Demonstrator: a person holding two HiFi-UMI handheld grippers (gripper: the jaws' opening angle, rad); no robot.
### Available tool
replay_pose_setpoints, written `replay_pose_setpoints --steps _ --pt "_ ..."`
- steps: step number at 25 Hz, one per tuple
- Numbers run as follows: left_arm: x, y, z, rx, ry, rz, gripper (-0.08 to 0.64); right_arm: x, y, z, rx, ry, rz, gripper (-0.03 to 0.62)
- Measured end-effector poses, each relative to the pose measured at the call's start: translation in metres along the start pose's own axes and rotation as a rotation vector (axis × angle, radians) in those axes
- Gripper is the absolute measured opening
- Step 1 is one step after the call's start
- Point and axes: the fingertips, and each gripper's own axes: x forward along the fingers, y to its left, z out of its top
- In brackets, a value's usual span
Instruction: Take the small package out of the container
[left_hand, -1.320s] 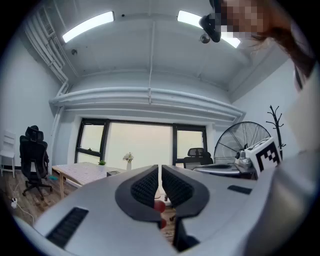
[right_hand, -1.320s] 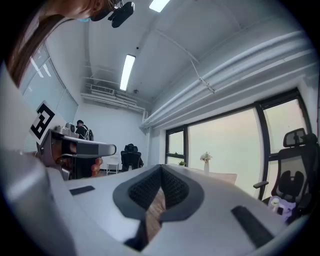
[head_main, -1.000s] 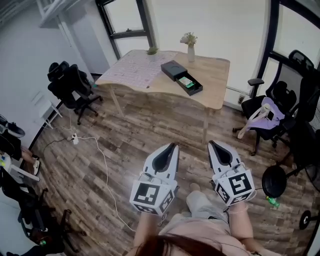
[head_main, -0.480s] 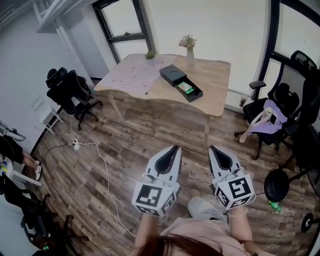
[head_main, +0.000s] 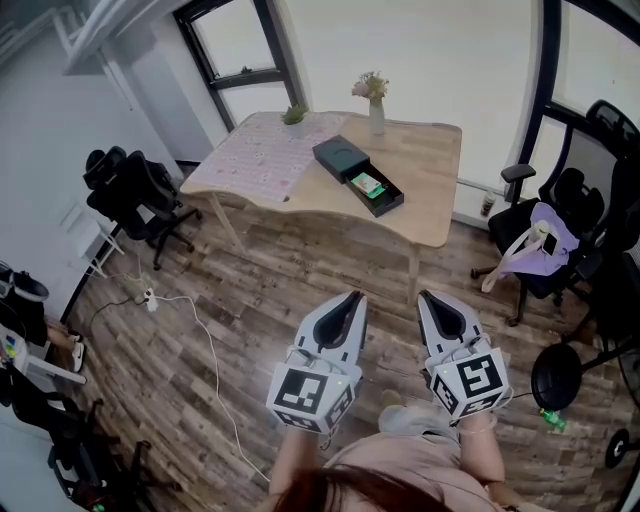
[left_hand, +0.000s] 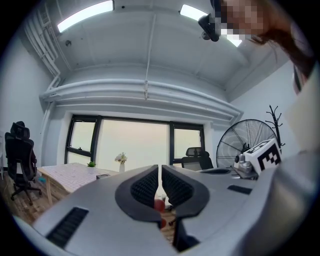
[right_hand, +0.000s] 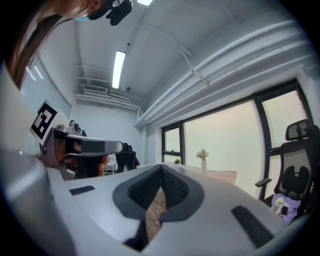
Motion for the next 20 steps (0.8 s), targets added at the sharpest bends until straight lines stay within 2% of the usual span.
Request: replay_pose_setpoints --steps 20 --pt "0.113 0.035 -0.001 -0.002 0.012 0.014 0.022 0.090 -0.075 -0.010 0.003 0.022 0.066 0.000"
